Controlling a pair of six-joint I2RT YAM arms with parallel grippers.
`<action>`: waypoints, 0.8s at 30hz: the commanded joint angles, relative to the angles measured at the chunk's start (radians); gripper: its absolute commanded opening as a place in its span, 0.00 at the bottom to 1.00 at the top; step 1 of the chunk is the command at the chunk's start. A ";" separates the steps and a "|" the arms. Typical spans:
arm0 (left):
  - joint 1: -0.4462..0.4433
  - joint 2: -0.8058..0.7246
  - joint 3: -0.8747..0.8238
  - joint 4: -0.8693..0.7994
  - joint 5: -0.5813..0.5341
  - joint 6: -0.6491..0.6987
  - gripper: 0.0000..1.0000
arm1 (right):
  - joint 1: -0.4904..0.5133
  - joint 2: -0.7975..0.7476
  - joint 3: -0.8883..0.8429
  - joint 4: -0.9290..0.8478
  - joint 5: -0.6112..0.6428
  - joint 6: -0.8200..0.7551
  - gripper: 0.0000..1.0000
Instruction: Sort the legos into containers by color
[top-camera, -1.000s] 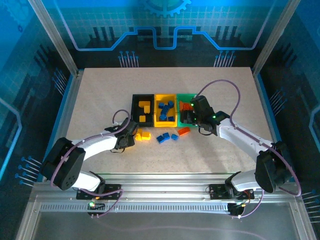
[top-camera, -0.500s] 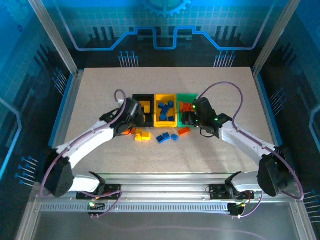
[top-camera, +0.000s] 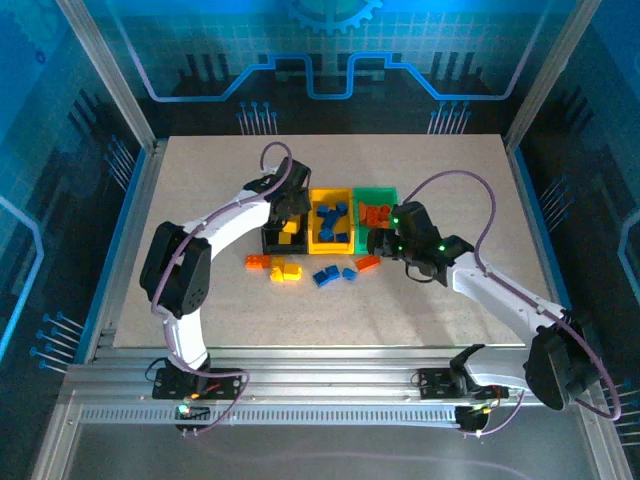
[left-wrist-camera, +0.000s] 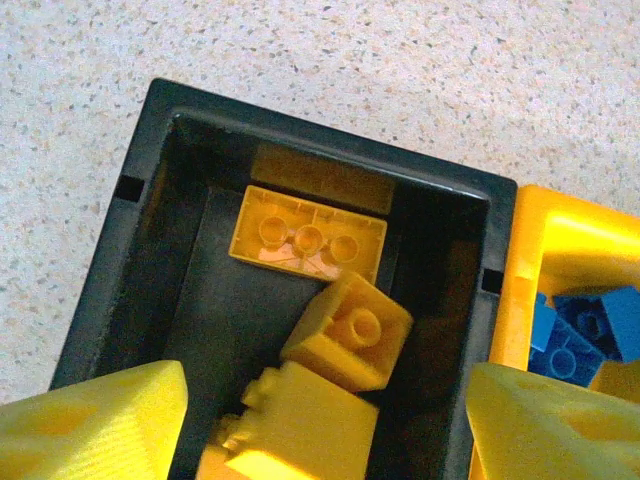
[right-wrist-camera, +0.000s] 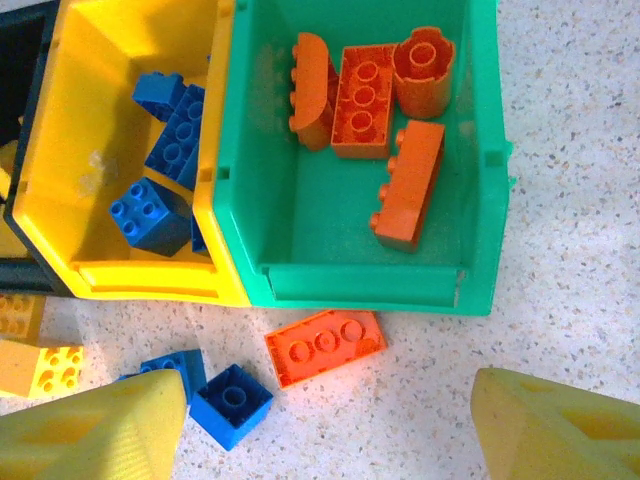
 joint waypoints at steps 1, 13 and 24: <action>-0.013 -0.095 0.022 -0.011 0.029 0.014 0.85 | -0.010 -0.031 -0.021 -0.009 -0.015 0.017 0.77; -0.193 -0.572 -0.369 0.046 0.113 -0.018 0.99 | 0.002 -0.125 -0.100 0.034 -0.132 -0.015 0.79; -0.133 -0.674 -0.749 0.160 0.137 -0.059 0.71 | 0.013 -0.288 -0.247 0.157 -0.301 -0.080 0.82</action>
